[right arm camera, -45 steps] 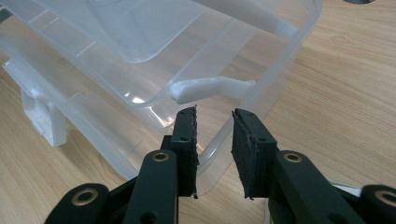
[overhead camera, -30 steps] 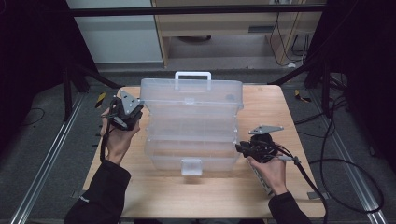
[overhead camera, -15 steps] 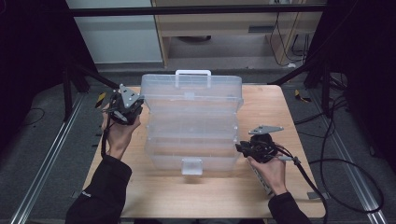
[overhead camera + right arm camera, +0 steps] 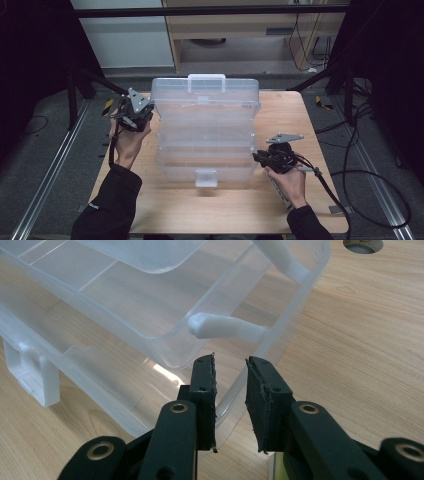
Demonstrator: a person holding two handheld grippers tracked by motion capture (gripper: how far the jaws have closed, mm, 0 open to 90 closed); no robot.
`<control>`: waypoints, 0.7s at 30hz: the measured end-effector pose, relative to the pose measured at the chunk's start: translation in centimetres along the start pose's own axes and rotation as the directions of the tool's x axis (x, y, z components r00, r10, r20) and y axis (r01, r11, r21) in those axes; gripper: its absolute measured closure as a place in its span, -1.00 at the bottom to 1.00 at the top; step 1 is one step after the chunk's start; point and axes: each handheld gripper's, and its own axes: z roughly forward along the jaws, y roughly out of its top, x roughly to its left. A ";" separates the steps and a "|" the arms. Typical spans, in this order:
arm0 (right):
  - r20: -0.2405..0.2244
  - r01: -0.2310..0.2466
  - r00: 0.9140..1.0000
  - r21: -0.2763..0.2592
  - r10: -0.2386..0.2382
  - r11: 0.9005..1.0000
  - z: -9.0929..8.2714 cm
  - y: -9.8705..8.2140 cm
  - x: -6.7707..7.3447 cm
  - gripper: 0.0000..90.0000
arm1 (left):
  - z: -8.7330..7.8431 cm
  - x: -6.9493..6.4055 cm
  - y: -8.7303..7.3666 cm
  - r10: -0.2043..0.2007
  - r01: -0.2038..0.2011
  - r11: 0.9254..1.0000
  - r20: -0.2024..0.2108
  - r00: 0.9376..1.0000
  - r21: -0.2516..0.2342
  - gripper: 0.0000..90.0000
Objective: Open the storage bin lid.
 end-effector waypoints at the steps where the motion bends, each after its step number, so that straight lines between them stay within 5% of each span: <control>1: 0.001 0.000 1.000 -0.001 0.000 1.000 0.0 0.0 0.0 0.65 | -0.1 -0.1 0.0 0.000 0.000 1.000 -0.003 1.000 -0.001 0.84; 21: 0.017 0.013 1.000 -0.005 -0.013 1.000 0.1 0.0 0.0 0.65 | 0.9 0.7 0.7 -0.032 0.033 0.999 0.016 0.999 -0.004 0.84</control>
